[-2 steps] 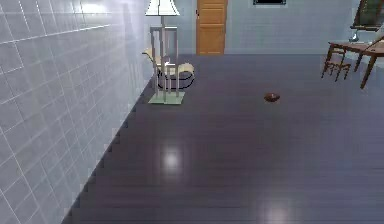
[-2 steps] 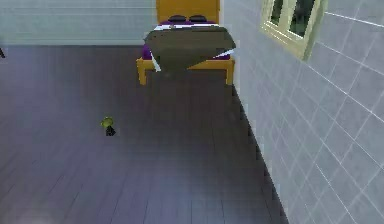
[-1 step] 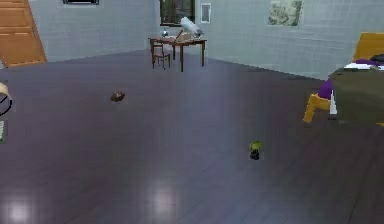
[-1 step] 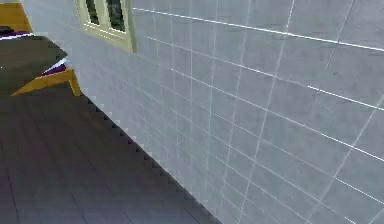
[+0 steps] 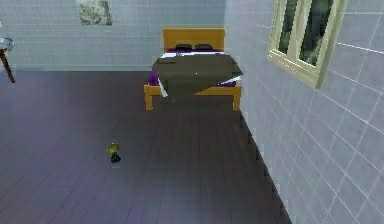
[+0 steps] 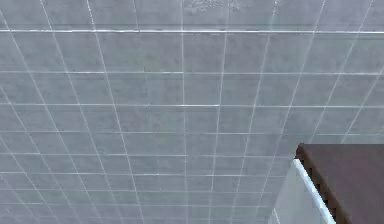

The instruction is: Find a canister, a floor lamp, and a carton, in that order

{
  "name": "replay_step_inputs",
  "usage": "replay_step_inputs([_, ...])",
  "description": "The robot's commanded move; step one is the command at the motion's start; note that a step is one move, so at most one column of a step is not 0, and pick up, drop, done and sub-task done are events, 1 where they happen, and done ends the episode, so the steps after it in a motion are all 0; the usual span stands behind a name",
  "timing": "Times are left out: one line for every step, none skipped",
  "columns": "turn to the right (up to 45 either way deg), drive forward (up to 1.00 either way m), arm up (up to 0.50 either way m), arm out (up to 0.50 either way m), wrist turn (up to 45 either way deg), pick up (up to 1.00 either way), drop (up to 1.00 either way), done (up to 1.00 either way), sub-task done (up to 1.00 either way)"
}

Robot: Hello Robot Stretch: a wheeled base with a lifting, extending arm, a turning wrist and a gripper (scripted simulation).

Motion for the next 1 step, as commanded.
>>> replay_step_inputs([0.0,0.15,0.00,0.00,0.0,0.00,0.00,0.00,0.00])
